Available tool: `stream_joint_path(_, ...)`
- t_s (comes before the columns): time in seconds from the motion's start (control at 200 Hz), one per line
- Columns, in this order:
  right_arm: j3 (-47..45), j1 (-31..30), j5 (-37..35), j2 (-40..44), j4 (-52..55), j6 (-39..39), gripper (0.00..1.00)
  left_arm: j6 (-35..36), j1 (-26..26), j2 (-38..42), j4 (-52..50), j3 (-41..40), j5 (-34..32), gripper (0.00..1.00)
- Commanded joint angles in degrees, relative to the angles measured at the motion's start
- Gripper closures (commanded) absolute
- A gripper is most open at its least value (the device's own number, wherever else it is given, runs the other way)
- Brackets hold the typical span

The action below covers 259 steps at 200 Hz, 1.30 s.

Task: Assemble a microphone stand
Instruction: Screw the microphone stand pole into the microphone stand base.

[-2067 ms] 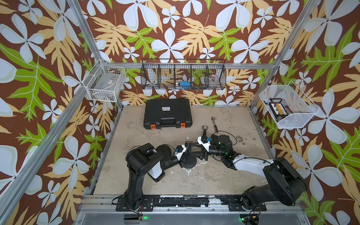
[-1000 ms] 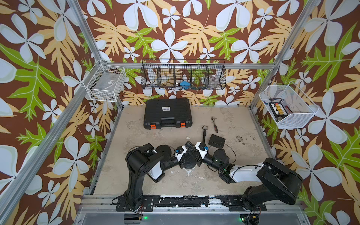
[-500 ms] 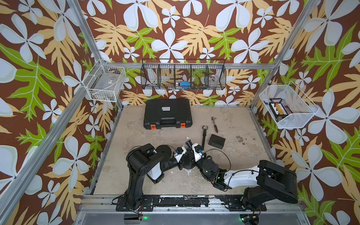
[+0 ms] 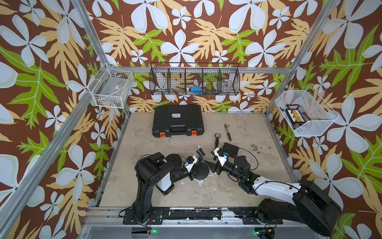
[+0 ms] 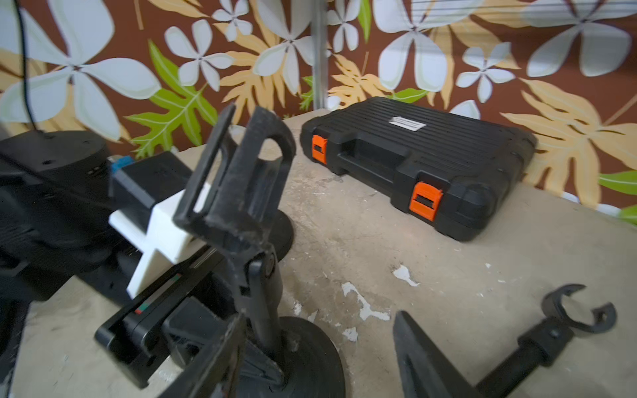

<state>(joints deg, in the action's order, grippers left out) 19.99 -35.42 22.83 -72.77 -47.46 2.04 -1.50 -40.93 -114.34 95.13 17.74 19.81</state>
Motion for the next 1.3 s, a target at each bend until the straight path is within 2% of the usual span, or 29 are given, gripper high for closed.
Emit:
stream_joint_path(0.0, 2.27, 4.49, 22.72, -2.33, 0.17, -3.60, 0.33, -2.11, 0.06, -0.90, 8.46, 0.08, -0.10, 0.93)
stream_joint_path(0.135, 6.56, 6.98, 33.79, -7.73, 1.81, -7.74, 0.36, -1.78, 0.07, -0.79, 8.08, 0.02, 0.10, 0.93)
stream_joint_path(0.225, 9.78, 7.12, 37.95, -11.20, 4.45, -10.64, 0.34, -1.67, 0.08, -0.78, 7.83, 0.12, 0.29, 0.93)
stream_joint_path(0.34, 12.59, 7.12, 41.34, -15.00, 3.82, -11.48, 0.33, -1.67, 0.09, -1.14, 7.70, 0.42, 0.53, 0.93)
stream_joint_path(0.601, 16.88, 7.12, 45.04, -19.15, 4.28, -12.65, 0.49, -1.51, 0.08, -1.57, 7.70, 0.42, 0.56, 0.93)
stream_joint_path(0.936, 18.38, 7.12, 46.31, -20.65, 6.77, -14.70, 0.72, -0.66, 0.07, -0.12, 5.87, 0.57, 0.69, 0.93)
stream_joint_path(1.146, 16.72, 7.01, 44.35, -20.85, 3.44, -11.93, 0.80, 0.44, 0.07, 1.67, 3.66, 0.68, 0.82, 0.92)
stream_joint_path(1.191, 15.62, 6.94, 43.21, -20.54, 1.55, -10.71, 0.84, 0.44, 0.07, 1.66, 3.66, 0.54, 0.74, 0.92)
stream_joint_path(1.291, 12.76, 6.36, 38.57, -19.41, -2.70, -7.85, 1.00, 0.27, 0.07, 1.75, 3.97, 0.46, 0.26, 0.87)
